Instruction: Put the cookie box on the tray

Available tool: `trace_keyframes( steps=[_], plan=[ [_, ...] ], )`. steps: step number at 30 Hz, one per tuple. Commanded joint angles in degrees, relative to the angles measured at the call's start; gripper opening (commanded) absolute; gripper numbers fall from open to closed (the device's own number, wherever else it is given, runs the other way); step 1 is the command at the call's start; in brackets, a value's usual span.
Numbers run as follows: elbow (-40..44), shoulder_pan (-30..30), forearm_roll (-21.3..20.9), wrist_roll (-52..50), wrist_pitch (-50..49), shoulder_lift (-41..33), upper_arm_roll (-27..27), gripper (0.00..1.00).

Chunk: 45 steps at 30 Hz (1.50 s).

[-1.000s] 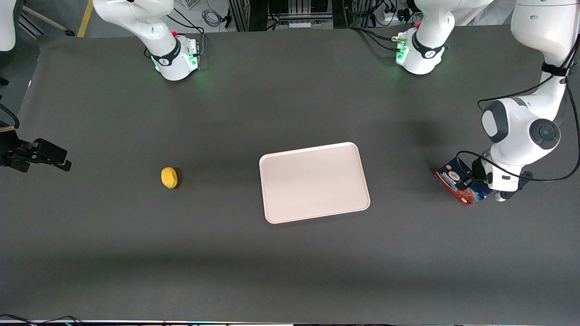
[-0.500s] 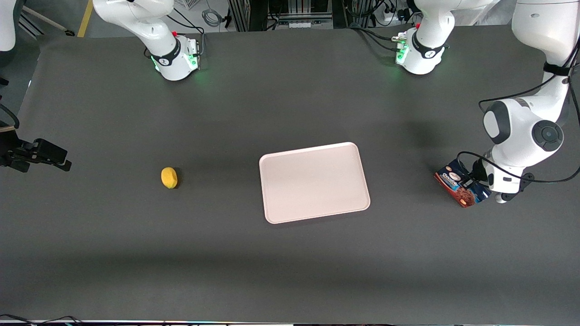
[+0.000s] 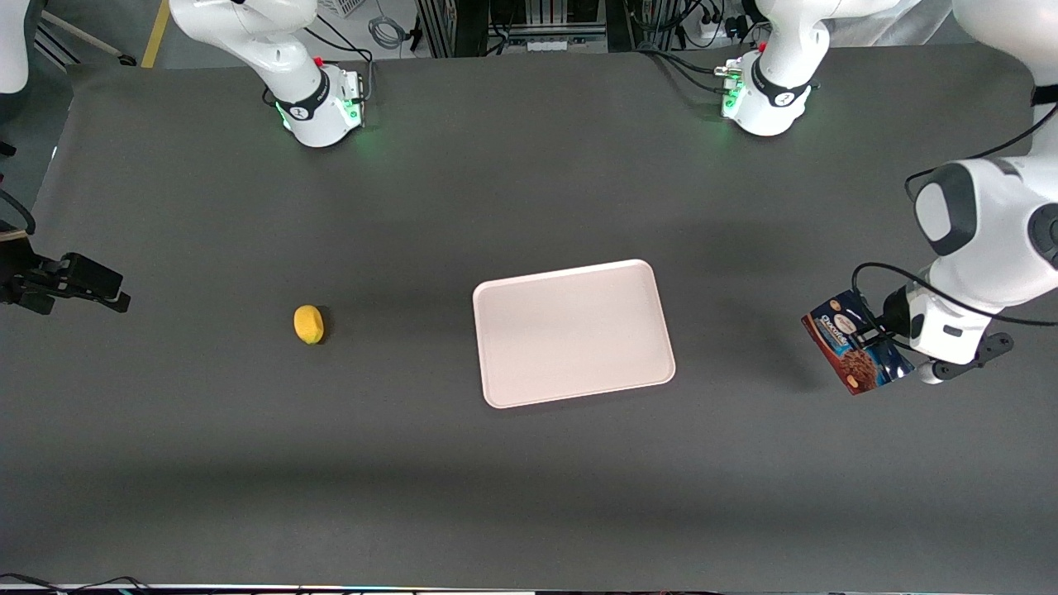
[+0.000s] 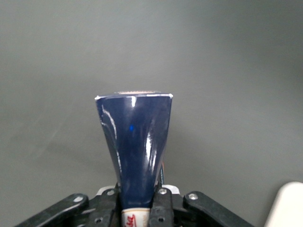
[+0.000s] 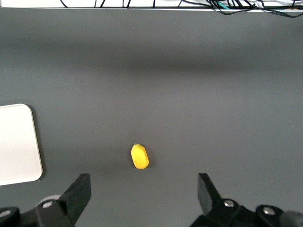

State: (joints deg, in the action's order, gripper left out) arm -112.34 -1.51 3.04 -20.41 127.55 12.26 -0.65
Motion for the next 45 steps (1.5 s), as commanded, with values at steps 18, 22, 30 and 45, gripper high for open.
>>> trace_keyframes(
  steps=[18,22,30,45],
  plan=[
    [18.92,5.81,-6.02,-12.62,-20.24,-2.77,-15.69,0.26],
    [18.83,6.69,-6.11,-16.76,-19.62,-1.46,-18.68,0.26],
    [17.25,8.36,-6.64,-22.74,-18.14,2.58,-21.58,0.26],
    [8.55,11.09,-11.38,-31.09,-3.37,7.86,-23.7,0.28]
  ],
)
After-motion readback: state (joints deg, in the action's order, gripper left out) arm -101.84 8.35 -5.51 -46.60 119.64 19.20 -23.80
